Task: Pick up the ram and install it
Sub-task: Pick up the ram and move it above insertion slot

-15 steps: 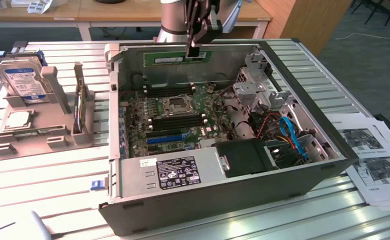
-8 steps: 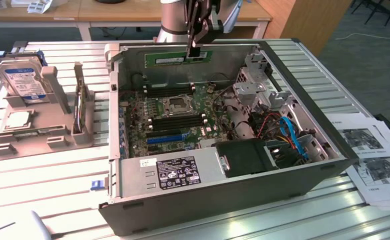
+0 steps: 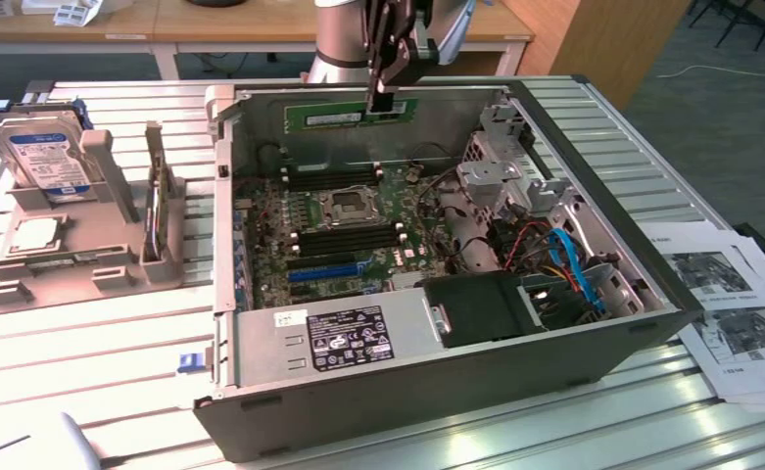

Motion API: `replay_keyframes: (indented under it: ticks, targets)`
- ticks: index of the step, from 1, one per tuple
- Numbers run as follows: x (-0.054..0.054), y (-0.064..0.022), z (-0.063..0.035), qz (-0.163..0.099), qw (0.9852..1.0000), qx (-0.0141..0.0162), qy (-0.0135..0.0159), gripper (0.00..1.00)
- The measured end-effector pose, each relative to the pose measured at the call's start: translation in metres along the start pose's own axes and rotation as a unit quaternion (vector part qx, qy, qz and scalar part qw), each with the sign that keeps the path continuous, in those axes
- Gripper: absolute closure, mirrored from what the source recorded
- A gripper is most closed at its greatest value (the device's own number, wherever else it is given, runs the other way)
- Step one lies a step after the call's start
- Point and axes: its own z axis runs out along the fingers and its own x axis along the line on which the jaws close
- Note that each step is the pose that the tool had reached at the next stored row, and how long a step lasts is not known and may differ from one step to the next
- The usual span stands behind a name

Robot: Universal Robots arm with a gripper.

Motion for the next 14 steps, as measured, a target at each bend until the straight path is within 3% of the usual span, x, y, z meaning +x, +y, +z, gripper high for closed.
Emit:
replay_keyframes:
  ticks: [14]
  targets:
    - [0.0003,-0.0002,0.0043,0.015,0.9999,0.0008,-0.001,0.88]
